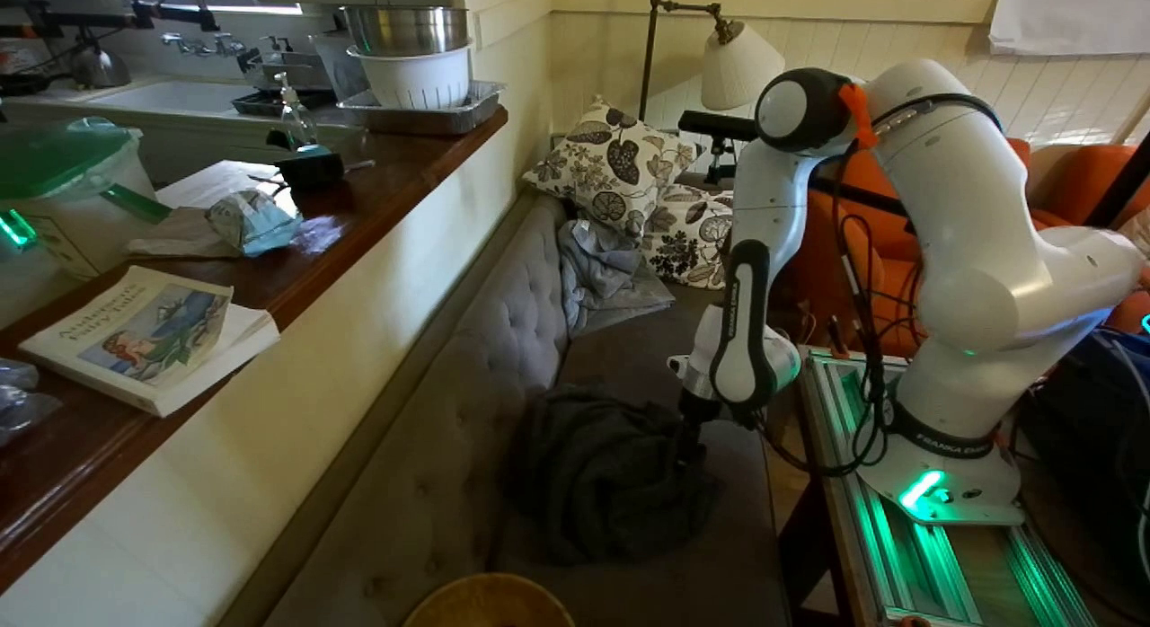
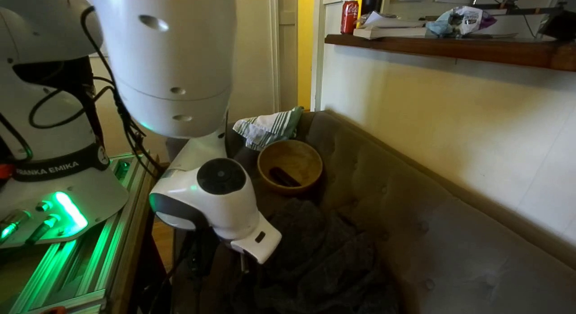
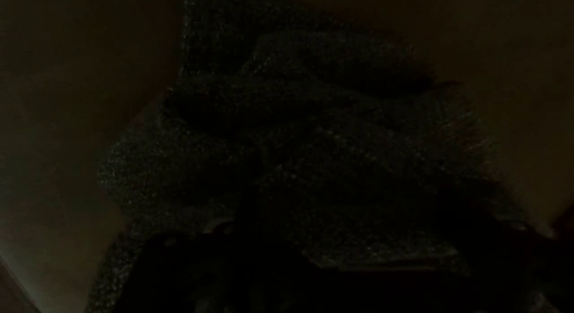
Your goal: Push the blanket backwards
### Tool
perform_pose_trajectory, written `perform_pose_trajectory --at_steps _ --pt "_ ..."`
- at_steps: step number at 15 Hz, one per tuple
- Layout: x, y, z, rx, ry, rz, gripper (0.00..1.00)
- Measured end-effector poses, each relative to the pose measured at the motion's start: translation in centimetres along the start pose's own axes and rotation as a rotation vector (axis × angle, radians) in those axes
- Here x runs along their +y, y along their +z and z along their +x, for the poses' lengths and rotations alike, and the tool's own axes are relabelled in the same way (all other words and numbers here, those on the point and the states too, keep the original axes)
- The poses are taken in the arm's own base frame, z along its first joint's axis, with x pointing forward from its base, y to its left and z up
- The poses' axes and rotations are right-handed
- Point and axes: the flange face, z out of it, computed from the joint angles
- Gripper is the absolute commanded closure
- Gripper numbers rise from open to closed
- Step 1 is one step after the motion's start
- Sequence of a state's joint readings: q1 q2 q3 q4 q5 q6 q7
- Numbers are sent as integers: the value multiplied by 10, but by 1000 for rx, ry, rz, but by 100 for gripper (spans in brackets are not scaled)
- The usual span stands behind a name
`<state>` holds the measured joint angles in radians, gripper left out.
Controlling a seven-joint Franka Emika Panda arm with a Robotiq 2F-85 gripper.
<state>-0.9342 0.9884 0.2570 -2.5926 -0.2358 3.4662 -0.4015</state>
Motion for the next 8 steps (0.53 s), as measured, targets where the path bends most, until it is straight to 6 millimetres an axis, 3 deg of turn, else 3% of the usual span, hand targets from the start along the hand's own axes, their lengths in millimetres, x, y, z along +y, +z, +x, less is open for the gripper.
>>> perform_pose_trajectory --at_steps 4,8 --pt "-4 9 16 8 59 -122 0" --pt "20 15 14 -82 123 -278 0"
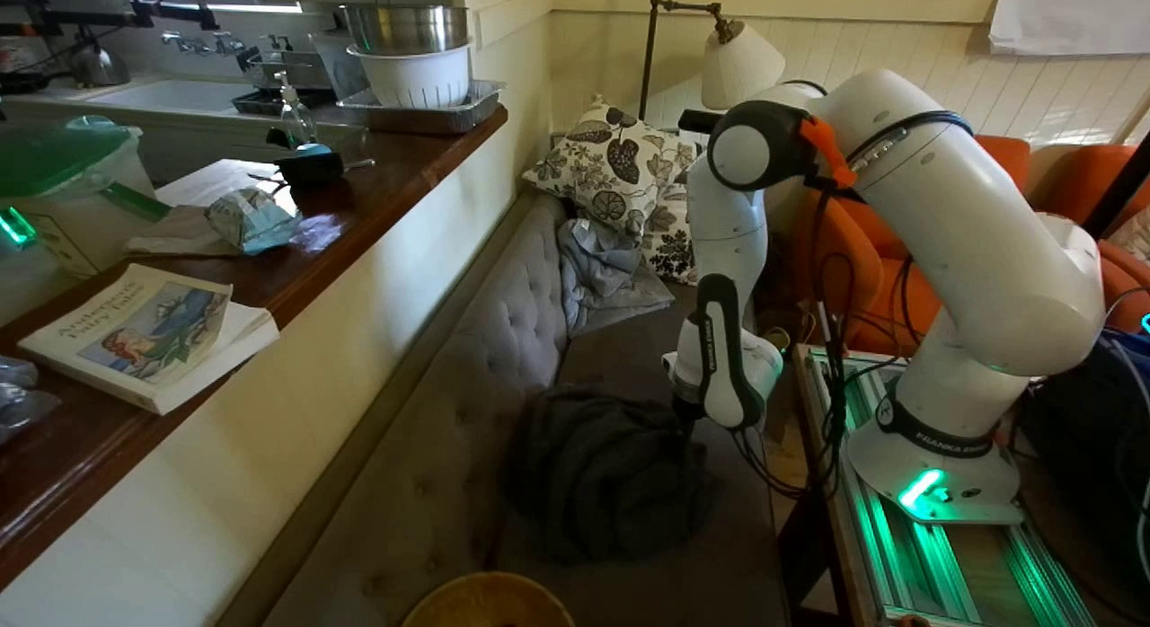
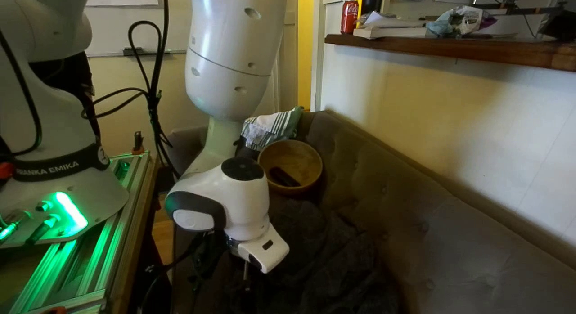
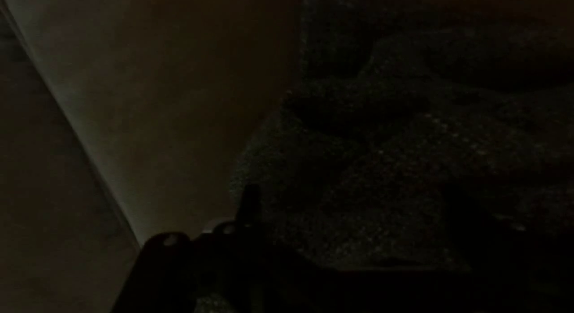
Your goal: Push the blanket backwards
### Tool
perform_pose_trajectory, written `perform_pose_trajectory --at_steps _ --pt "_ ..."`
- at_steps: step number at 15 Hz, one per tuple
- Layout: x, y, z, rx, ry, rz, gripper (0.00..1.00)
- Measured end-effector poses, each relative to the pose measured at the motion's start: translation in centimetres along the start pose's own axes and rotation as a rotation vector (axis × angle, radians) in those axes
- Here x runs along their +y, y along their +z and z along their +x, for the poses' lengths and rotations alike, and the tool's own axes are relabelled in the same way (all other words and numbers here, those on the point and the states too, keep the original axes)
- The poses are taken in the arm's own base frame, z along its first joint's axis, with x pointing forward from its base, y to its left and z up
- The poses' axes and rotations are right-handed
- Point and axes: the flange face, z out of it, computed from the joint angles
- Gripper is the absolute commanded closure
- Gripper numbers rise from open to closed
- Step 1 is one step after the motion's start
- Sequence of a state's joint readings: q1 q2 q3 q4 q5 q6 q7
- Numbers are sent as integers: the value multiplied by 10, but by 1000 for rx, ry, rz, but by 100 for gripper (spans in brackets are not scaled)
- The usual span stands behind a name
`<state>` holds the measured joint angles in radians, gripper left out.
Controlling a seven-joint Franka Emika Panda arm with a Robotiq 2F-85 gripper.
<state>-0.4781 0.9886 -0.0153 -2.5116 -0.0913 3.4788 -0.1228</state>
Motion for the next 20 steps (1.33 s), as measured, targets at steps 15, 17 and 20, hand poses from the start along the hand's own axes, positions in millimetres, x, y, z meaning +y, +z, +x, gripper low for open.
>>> perform_pose_trajectory --at_steps 15,17,20 --pt "-50 53 32 -302 -175 210 0" --pt "-50 61 39 -304 -167 213 0" --pt "-53 73 52 -322 -150 221 27"
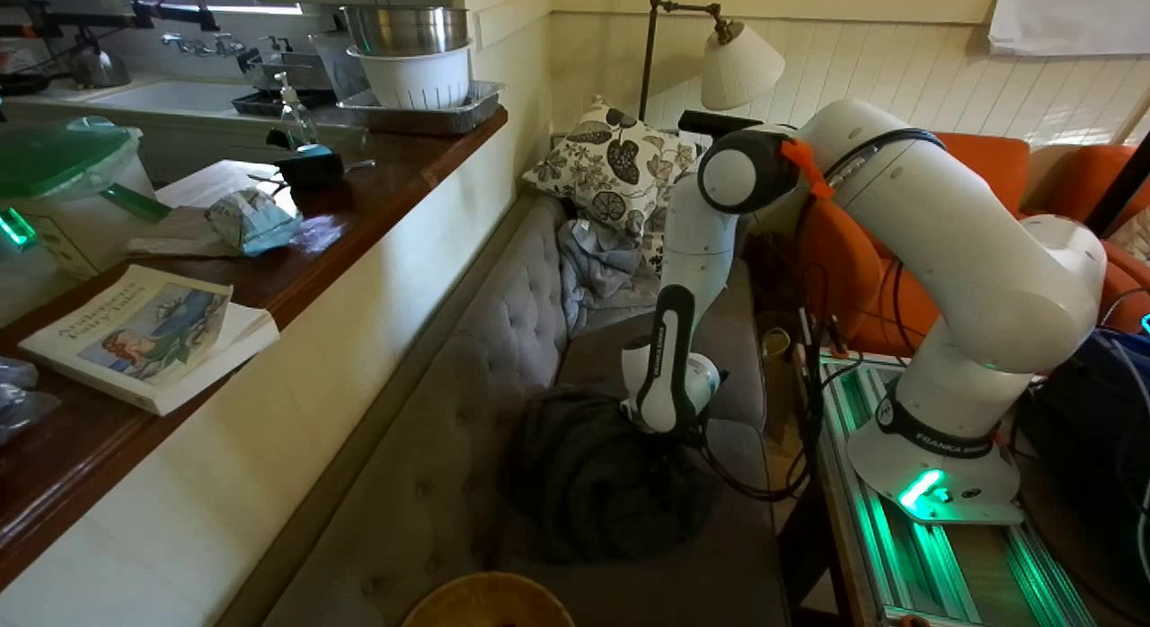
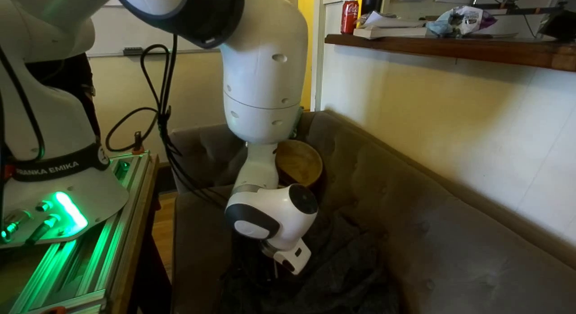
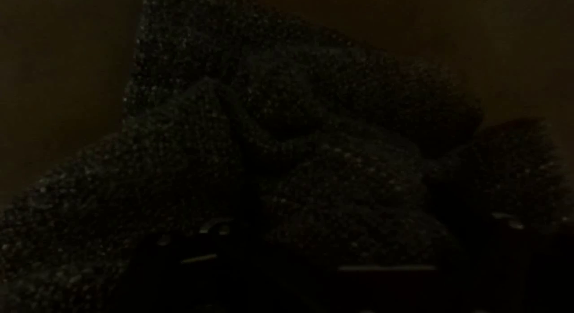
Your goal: Push the blanket backwards
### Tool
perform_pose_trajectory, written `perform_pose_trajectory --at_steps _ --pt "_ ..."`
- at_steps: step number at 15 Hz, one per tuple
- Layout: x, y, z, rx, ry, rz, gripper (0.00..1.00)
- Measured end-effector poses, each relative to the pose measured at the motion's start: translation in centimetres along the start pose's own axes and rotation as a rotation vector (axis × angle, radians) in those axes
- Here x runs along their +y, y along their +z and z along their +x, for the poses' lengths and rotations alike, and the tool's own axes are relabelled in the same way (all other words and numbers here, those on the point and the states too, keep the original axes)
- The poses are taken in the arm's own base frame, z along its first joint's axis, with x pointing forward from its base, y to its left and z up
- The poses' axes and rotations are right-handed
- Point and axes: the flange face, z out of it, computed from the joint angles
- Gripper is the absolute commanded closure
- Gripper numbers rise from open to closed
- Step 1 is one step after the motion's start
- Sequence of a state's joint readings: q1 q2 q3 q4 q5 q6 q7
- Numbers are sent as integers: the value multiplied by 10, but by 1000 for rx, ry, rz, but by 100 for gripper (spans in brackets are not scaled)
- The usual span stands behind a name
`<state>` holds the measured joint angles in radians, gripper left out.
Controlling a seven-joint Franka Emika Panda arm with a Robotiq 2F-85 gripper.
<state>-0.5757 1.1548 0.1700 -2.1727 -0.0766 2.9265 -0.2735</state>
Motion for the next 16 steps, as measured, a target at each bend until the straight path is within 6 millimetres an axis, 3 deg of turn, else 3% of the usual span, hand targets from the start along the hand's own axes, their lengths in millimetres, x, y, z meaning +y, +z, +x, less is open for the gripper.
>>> perform_pose_trajectory --at_steps 2,5,11,13,16 --pt "3 4 7 -15 16 7 37" --pt "8 6 14 -21 41 14 60" --pt "10 5 16 -25 71 34 98" --pt "9 2 8 -7 55 56 100" --pt "12 -17 -23 121 6 76 100"
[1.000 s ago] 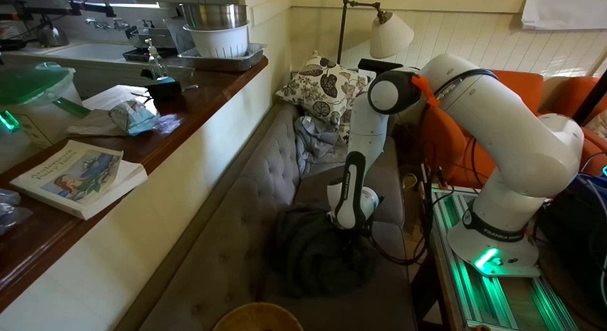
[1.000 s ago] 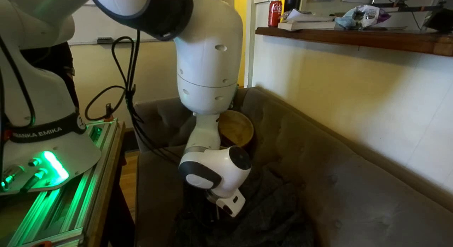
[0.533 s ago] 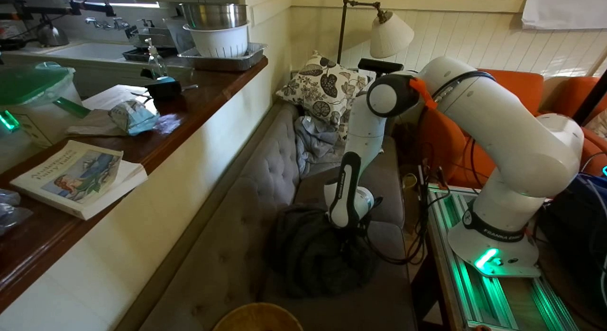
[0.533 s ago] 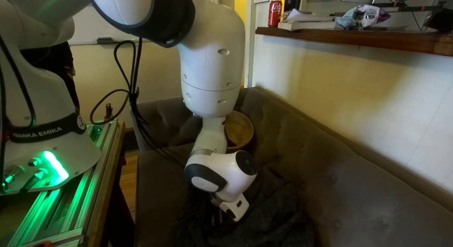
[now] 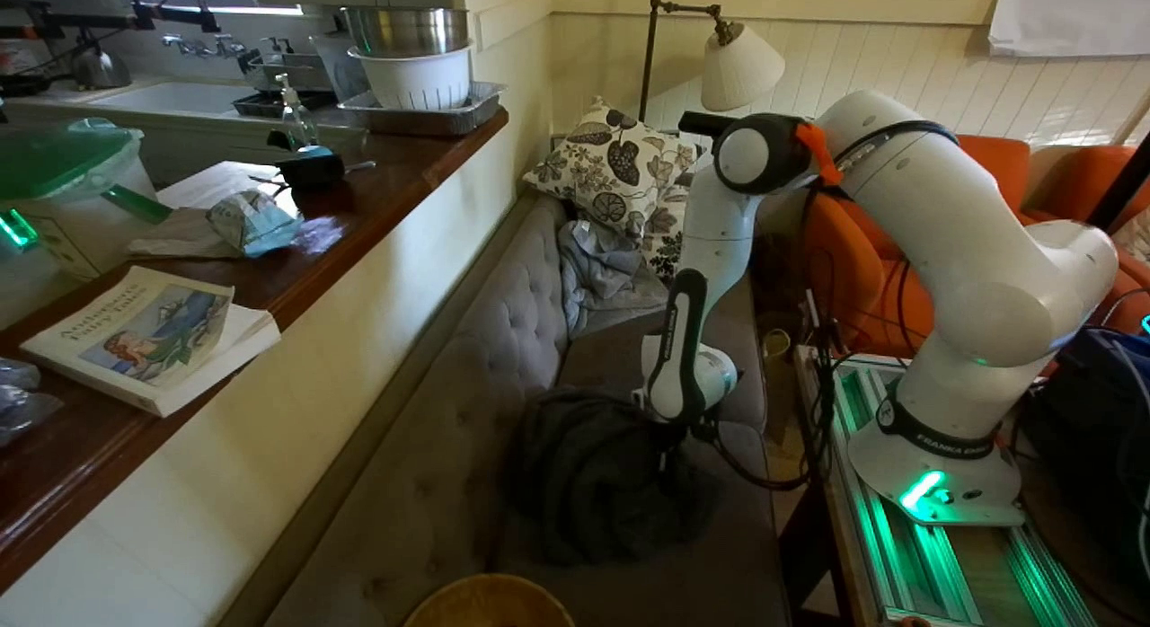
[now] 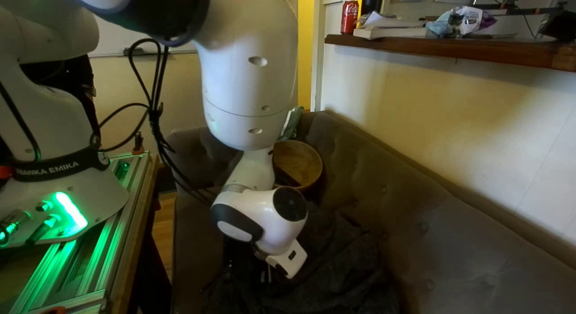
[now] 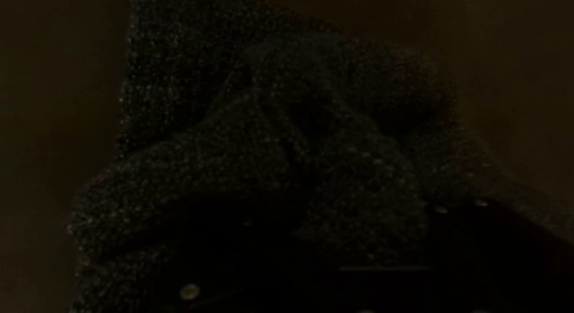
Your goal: Push the blanket backwards
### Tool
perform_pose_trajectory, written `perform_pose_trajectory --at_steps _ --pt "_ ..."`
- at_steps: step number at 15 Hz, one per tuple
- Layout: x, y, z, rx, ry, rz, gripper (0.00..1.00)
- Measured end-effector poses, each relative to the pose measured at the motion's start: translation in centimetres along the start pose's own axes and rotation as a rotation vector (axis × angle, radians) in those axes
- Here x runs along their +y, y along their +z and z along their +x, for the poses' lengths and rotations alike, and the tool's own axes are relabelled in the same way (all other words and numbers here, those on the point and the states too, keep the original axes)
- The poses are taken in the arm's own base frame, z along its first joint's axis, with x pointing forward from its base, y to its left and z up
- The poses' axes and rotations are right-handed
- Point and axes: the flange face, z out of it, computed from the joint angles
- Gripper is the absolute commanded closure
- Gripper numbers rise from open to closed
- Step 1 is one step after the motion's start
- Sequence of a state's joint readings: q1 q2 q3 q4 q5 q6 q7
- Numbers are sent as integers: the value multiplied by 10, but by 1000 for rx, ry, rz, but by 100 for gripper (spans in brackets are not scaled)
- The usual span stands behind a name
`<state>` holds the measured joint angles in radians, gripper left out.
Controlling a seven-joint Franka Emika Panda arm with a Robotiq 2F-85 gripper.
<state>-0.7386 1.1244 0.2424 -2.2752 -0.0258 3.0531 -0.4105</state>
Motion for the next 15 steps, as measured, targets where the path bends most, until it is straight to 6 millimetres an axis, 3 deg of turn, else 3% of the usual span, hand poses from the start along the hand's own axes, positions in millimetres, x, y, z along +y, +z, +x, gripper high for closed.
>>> perform_pose_trajectory --at_steps 4,9,15 --pt "-5 -44 -51 240 -70 32 100" --pt "-33 -102 -119 542 -181 127 100" --pt "-35 -141 -125 795 -342 155 100"
